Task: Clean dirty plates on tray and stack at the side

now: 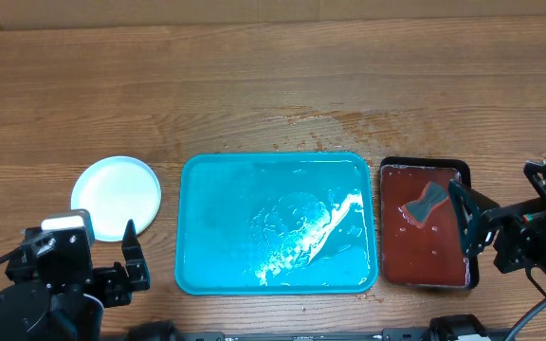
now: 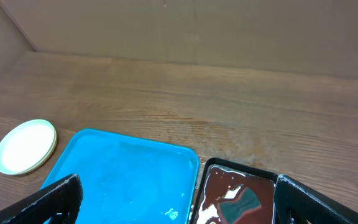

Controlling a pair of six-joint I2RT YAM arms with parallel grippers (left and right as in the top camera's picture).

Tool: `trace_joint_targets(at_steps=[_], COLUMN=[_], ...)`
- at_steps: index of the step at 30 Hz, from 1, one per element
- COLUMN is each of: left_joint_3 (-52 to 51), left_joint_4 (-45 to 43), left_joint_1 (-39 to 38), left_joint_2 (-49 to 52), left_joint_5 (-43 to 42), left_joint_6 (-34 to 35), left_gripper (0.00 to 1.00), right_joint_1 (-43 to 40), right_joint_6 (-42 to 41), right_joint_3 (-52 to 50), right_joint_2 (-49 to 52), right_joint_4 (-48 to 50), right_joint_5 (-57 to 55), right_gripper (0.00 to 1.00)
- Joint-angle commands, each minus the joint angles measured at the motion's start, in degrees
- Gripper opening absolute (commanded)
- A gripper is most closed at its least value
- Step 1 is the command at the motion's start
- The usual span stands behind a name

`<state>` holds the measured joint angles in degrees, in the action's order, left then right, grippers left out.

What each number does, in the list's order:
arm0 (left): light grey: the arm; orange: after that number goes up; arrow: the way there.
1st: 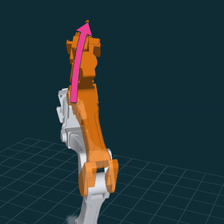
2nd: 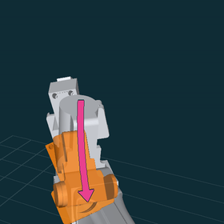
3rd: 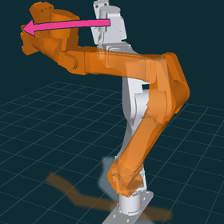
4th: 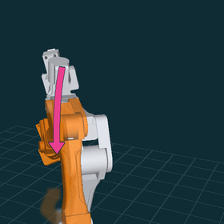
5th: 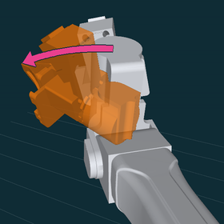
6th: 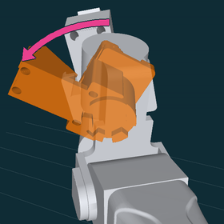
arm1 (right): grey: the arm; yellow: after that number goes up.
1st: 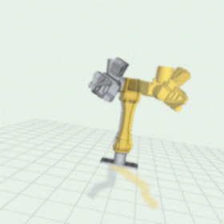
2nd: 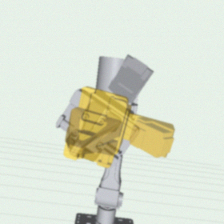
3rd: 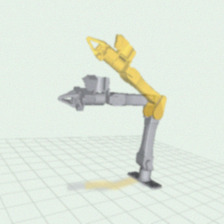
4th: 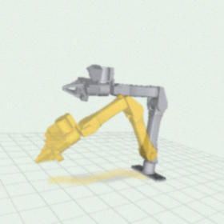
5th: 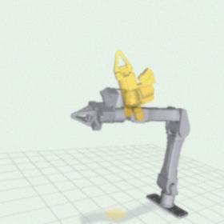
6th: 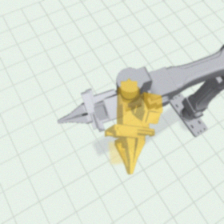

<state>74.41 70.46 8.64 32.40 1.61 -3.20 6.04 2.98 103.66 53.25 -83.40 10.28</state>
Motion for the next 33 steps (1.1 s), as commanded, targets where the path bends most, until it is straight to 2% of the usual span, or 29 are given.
trace_joint_targets(at_steps=[1,15,33], left_joint_3=[0.6,0.6,0.6], left_joint_4=[0.9,7.4,7.6], left_joint_1=[-0.2,0.0,0.0], left_joint_2=[-0.2,-0.2,-0.2], left_joint_5=[0.7,0.3,0.3], left_joint_6=[-0.9,-0.9,-0.9], left_gripper=[1.0,1.0,1.0], right_joint_1=[0.3,0.3,0.3], right_joint_6=[0.0,0.1,0.1], right_joint_3=[0.5,0.6,0.5], right_joint_2=[0.1,0.1,0.1], right_joint_4=[0.1,0.1,0.1], right_joint_5=[0.9,1.3,1.3], right_gripper=[1.0,1.0,1.0])
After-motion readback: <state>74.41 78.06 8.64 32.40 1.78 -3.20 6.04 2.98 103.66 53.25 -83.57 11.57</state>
